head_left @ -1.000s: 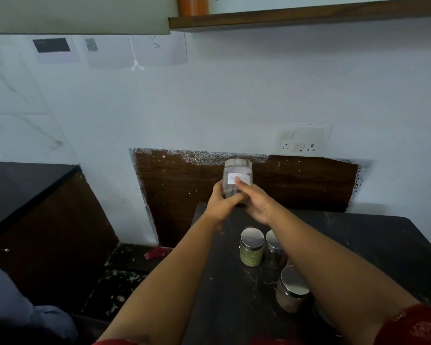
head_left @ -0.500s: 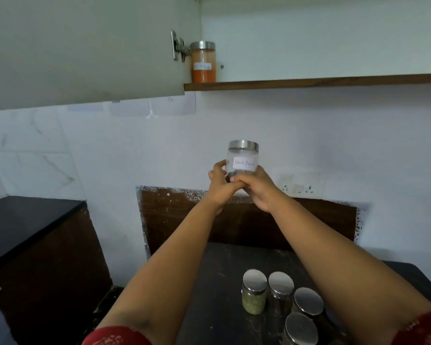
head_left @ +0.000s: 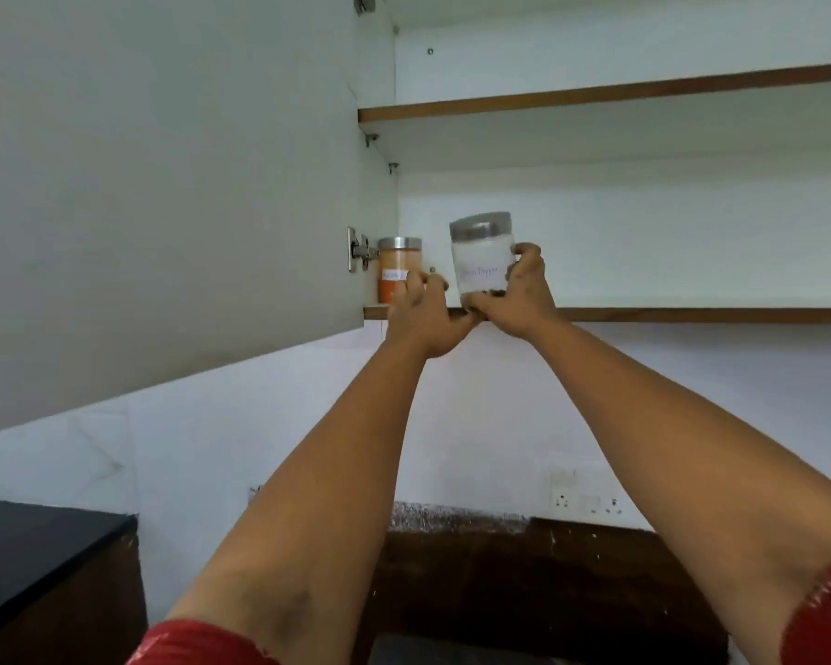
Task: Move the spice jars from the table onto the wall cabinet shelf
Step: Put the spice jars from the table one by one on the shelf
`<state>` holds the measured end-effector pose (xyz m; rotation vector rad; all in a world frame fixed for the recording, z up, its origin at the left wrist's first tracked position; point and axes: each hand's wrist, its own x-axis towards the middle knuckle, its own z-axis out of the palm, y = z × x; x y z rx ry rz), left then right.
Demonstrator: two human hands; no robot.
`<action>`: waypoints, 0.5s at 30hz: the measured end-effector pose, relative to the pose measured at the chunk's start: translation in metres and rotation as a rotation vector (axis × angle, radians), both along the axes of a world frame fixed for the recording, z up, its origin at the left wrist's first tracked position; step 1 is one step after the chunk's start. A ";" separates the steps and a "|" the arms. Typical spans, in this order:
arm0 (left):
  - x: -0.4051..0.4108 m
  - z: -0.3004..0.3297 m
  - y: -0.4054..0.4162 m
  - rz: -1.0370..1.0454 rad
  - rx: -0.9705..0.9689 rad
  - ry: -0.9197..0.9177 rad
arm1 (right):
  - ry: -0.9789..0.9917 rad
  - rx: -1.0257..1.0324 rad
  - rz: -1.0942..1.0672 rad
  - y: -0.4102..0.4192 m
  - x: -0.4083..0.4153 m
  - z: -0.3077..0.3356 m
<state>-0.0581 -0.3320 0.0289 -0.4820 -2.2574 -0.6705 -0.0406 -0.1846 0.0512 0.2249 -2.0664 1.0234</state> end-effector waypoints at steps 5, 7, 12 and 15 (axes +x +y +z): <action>-0.041 -0.034 -0.017 0.276 -0.356 0.099 | -0.329 0.024 -0.100 0.012 -0.051 0.021; -0.055 -0.029 -0.018 0.299 -0.392 0.190 | -0.397 0.044 -0.096 0.008 -0.074 0.028; -0.070 -0.025 -0.018 0.335 -0.477 0.196 | -0.501 0.066 -0.066 -0.009 -0.114 0.033; -0.071 -0.026 -0.018 0.327 -0.464 0.208 | -0.531 0.093 -0.077 -0.018 -0.128 0.033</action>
